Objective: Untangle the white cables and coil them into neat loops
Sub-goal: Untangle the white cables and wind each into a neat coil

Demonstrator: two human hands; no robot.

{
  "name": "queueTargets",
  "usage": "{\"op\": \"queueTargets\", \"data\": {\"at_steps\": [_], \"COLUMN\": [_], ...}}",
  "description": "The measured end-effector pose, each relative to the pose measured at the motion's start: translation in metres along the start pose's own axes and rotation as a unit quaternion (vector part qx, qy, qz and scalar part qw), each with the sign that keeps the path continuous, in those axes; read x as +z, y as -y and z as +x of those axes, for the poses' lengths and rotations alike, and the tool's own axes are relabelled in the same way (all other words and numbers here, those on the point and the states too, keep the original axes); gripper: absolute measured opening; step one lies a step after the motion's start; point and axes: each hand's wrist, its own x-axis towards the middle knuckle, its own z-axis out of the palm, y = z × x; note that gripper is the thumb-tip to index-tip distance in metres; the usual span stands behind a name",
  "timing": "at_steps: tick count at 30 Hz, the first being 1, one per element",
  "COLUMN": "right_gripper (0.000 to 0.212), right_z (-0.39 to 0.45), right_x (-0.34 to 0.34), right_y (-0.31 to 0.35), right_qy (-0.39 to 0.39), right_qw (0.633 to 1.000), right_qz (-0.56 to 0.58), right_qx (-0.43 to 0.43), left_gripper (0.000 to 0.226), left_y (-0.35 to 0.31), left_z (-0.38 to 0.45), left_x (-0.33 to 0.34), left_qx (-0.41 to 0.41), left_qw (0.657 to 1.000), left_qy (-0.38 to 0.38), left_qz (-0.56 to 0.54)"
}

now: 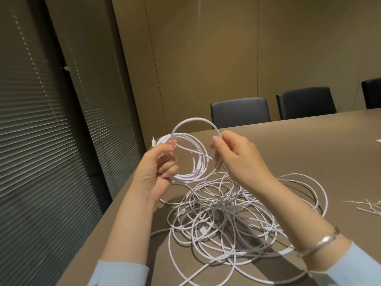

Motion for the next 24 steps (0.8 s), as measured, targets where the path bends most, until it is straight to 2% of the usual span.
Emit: {"op": "queueTargets", "data": {"at_steps": [2, 7, 11, 15, 19, 21, 24], "right_gripper": [0.025, 0.022, 0.025, 0.026, 0.024, 0.023, 0.030], "right_z": [0.001, 0.000, -0.001, -0.002, 0.001, 0.003, 0.002], "right_x": [0.002, 0.008, 0.013, 0.015, 0.011, 0.009, 0.009], "right_y": [0.001, -0.001, -0.005, -0.009, -0.016, -0.018, -0.015], "right_qy": [-0.001, 0.069, 0.091, 0.008, -0.086, -0.075, 0.018], "right_qw": [1.000, 0.993, 0.994, 0.999, 0.993, 0.996, 0.973], "right_qz": [0.018, 0.078, 0.011, -0.036, -0.082, -0.013, 0.187], "right_qx": [0.004, 0.049, 0.051, 0.020, -0.006, 0.037, 0.137], "left_gripper": [0.017, 0.011, 0.030, 0.051, 0.055, 0.053, 0.053], "left_y": [-0.001, 0.001, 0.003, 0.002, 0.003, 0.003, 0.003], "left_z": [0.000, -0.001, -0.002, -0.004, -0.006, -0.006, -0.008], "left_x": [-0.001, -0.001, 0.003, 0.008, 0.011, 0.013, 0.016], "left_qx": [0.013, 0.031, -0.003, -0.053, -0.074, -0.092, -0.137], "left_qw": [1.000, 0.997, 0.999, 0.996, 0.993, 0.991, 0.982], "left_qy": [-0.010, 0.000, 0.031, 0.062, 0.086, 0.093, 0.129], "left_qz": [0.014, 0.076, 0.042, 0.044, 0.042, 0.021, -0.021]}}
